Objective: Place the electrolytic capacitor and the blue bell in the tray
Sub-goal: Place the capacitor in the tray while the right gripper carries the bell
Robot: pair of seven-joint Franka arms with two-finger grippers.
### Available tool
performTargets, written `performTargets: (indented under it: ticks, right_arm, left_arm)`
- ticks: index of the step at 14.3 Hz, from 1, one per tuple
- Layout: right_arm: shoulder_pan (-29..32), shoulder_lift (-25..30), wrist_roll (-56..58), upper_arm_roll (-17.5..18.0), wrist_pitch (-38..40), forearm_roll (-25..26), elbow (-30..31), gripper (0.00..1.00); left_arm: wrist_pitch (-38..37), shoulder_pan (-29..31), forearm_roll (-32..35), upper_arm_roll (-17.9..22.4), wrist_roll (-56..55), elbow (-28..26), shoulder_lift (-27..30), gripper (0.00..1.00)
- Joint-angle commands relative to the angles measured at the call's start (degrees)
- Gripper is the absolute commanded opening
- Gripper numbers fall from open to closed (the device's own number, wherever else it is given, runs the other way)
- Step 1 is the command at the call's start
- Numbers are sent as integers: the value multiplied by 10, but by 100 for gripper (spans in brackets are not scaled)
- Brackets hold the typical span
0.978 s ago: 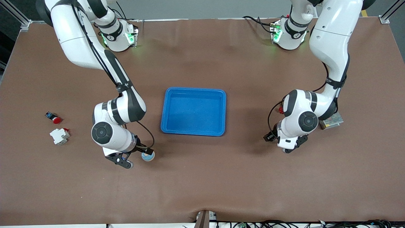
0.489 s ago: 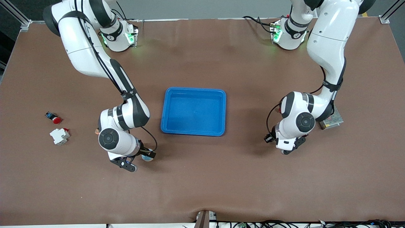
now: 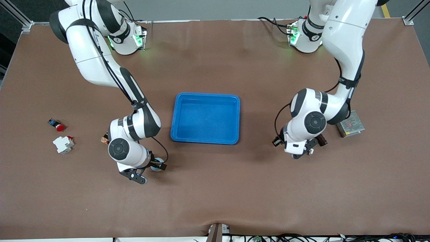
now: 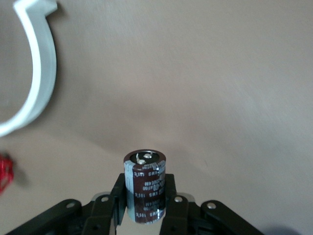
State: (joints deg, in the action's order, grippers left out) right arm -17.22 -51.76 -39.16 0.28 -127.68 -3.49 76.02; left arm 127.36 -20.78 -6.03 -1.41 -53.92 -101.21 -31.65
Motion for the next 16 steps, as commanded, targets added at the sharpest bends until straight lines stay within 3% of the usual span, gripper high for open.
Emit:
performTargets:
  ticks: [1, 7, 12, 14, 16]
  right_arm:
    - [0, -12, -20, 2, 3, 7, -23, 0]
    - [-9, 7, -44, 3, 25, 6, -16, 0]
    - [-42, 74, -84, 4, 158, 6, -14, 0]
    - [-47, 113, -93, 5, 175, 6, 19, 0]
    - [-57, 172, -108, 5, 146, 5, 95, 0]
  left_arm:
    - [-23, -35, -1, 4, -49, -8, 29, 0]
    - [-22, -153, 5, 4, -192, 0, 27, 0]
    - [-12, -224, 8, 4, -266, 23, -22, 0]
    - [8, -236, 5, 3, -274, 25, -40, 0]
    - [32, -247, 3, 2, -290, 25, -56, 0]
